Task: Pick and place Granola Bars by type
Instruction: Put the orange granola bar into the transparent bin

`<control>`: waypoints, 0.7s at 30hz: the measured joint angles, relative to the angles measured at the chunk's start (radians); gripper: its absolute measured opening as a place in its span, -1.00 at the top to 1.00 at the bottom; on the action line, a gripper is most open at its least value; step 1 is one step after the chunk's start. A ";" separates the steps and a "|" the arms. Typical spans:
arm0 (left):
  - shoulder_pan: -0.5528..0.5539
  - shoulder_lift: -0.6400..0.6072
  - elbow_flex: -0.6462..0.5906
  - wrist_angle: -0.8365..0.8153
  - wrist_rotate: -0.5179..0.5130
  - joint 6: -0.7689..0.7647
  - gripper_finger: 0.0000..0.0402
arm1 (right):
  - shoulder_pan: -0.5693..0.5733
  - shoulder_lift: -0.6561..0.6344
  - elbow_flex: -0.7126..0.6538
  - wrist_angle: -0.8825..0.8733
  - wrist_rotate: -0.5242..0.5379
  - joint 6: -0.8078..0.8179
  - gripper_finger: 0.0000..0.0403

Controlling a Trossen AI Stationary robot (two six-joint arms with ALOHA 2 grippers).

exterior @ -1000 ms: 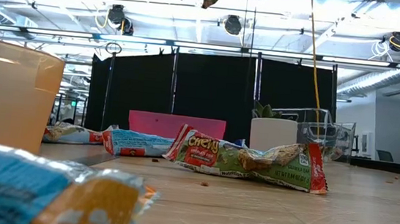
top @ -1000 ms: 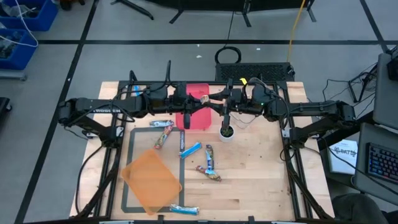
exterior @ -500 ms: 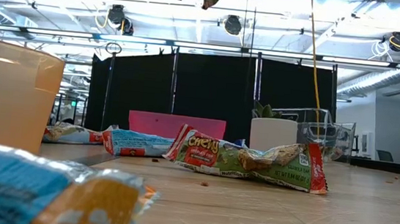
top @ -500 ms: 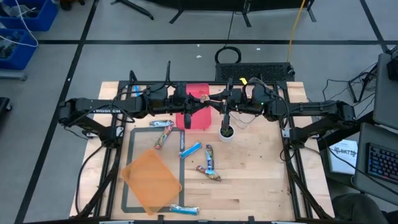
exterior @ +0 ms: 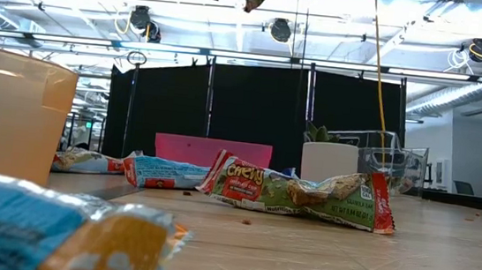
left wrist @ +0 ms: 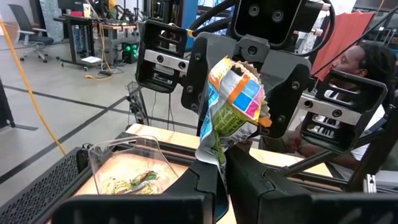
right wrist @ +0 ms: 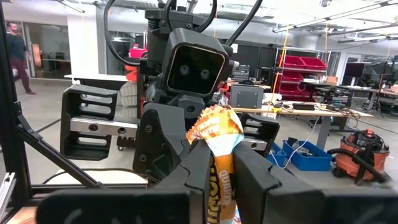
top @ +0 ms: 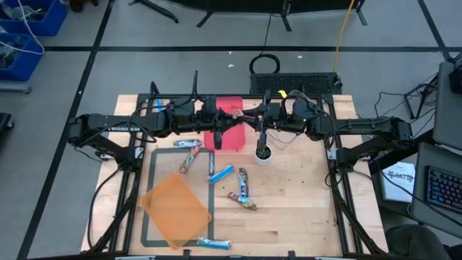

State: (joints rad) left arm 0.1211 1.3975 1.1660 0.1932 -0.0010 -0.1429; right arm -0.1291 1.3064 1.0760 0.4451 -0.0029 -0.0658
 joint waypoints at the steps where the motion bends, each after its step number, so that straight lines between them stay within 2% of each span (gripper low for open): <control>1: 0.000 0.000 0.000 0.001 0.000 0.000 0.85 | 0.000 0.000 0.000 0.000 0.000 -0.001 0.81; 8: 0.000 0.000 0.000 0.020 0.000 0.013 0.77 | 0.000 0.000 0.001 0.004 0.000 -0.010 0.83; 13: 0.001 0.000 0.000 0.020 -0.003 0.031 0.51 | 0.000 -0.002 0.001 -0.003 0.001 -0.011 0.84; 21: 0.001 -0.003 0.002 0.023 -0.083 0.043 0.06 | -0.001 -0.011 0.001 -0.007 0.006 -0.052 0.85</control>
State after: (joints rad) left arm 0.1223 1.3949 1.1679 0.2161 -0.0838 -0.0998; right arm -0.1299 1.2949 1.0767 0.4379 0.0036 -0.1177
